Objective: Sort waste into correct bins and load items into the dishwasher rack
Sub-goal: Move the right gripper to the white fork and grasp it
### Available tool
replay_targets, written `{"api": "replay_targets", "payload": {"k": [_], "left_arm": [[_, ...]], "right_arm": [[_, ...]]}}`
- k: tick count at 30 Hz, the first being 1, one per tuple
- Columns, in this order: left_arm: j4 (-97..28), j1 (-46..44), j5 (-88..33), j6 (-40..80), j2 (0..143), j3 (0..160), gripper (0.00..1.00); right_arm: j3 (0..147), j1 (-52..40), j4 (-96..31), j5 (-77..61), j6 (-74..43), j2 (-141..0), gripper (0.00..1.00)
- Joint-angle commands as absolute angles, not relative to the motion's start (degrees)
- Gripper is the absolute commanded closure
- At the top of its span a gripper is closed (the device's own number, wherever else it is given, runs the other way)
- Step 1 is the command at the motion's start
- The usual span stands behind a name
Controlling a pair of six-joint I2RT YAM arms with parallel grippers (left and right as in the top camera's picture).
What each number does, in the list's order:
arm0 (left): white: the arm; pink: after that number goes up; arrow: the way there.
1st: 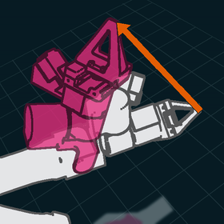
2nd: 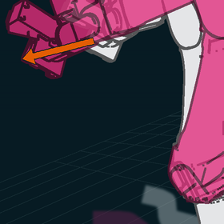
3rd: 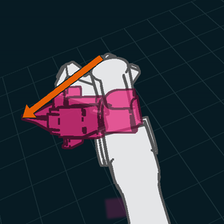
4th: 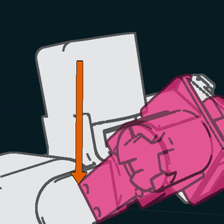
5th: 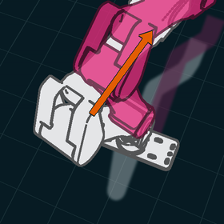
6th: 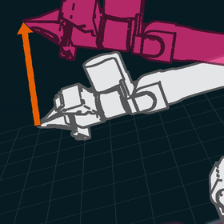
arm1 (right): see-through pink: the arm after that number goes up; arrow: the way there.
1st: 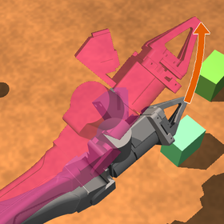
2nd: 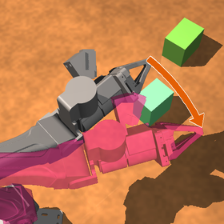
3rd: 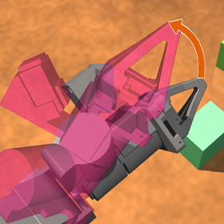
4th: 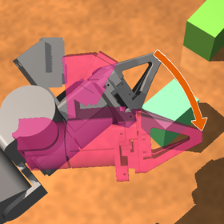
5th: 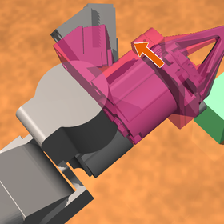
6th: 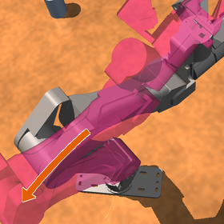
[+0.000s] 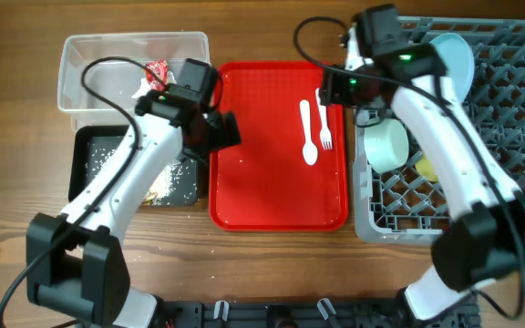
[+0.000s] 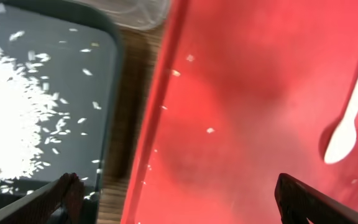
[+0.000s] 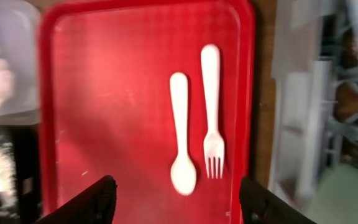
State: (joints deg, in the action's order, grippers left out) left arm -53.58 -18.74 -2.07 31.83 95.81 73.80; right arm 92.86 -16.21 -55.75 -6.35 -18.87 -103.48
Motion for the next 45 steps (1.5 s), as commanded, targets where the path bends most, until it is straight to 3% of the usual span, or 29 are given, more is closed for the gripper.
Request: {"api": "replay_targets", "payload": {"k": [1, 4, 8, 22, 32, 41, 45], "left_arm": [[-54.1, -13.8, -2.9, 36.8, 96.5, 73.7, 0.00], [-54.9, -11.1, -3.4, 36.8, 96.6, 73.7, 0.00], [-55.6, -8.7, -3.4, 36.7, 96.6, 73.7, 0.00], [-55.5, -8.6, -3.4, 36.7, 96.6, 73.7, 0.00], [-55.5, -8.6, -3.4, 36.7, 96.6, 73.7, 0.00], [-55.5, -8.6, -3.4, 36.7, 96.6, 73.7, 0.00], [-55.5, -8.6, -3.4, 36.7, 96.6, 73.7, 0.00]], "right_arm": [[93.3, -18.0, -54.4, -0.9, -21.1, -108.7, 0.37], [93.3, -18.2, -53.2, 0.0, -21.2, -112.2, 0.41], [93.3, -18.2, -52.0, 0.9, -21.2, -117.3, 0.54], [93.3, -18.4, -51.0, 3.3, -21.2, -125.1, 0.55], [93.3, -18.4, -50.3, 3.2, -21.0, -128.5, 0.64], [93.3, -18.7, -49.9, 2.2, -21.0, -128.7, 0.95], [93.4, -18.7, -50.3, -0.1, -21.0, -128.4, 0.96]]}}
